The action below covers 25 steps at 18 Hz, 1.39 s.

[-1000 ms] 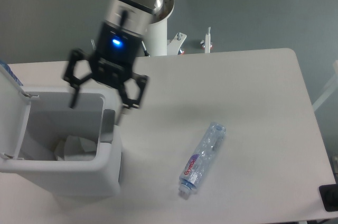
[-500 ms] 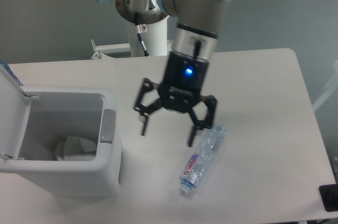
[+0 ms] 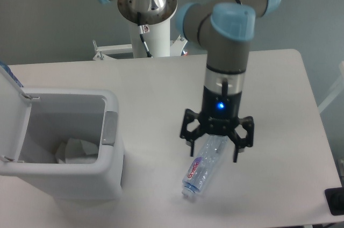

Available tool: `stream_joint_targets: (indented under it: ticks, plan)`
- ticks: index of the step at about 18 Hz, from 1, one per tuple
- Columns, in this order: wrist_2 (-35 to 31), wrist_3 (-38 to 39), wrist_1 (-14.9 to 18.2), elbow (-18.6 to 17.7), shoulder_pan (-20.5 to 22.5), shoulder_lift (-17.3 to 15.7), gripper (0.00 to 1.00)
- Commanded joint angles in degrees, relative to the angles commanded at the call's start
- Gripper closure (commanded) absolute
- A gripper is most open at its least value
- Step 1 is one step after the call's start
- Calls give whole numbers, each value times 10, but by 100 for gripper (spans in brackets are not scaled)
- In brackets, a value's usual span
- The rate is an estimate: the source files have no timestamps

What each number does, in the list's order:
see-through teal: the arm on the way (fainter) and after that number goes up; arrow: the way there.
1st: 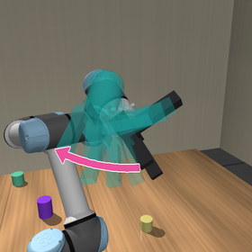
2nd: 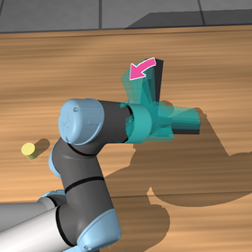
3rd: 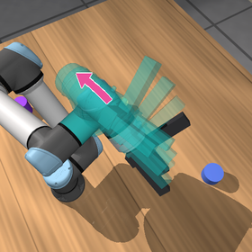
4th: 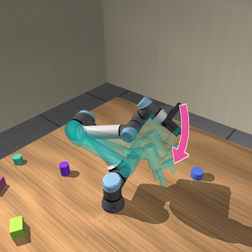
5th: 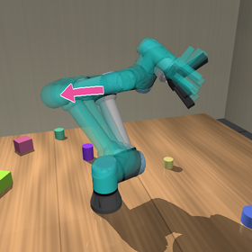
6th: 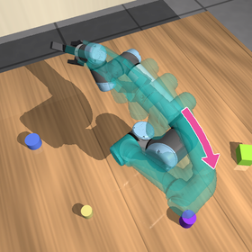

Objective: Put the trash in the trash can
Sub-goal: 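Move the open gripper over the clear water bottle, then lower the gripper around the bottle's middle and close on it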

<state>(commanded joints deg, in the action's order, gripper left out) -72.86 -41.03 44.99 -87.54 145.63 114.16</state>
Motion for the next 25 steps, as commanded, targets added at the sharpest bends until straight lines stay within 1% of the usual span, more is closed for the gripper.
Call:
stream_joint_targets:
  ticks: [1,2,4,7,8,10,15,17,19,21,25]
  plan:
    - [-3,-16,10,-3,-1,11,0]
    - [-24,-33,20,-5,-3,18,0]
    - [-62,-76,32,-18,-11,21,0]
    - [-68,-166,26,-50,-11,21,0]
    - [-67,-178,26,-53,-11,22,0]
    - [-67,-179,26,-53,-11,28,0]
    - [-69,-174,23,-39,-30,69,0]
    - [-69,-172,24,-38,-34,73,0]
    - [-69,-170,23,-38,-39,84,0]
    - [-69,-169,5,-38,-42,88,0]
    - [-69,-168,1,-46,-43,91,0]
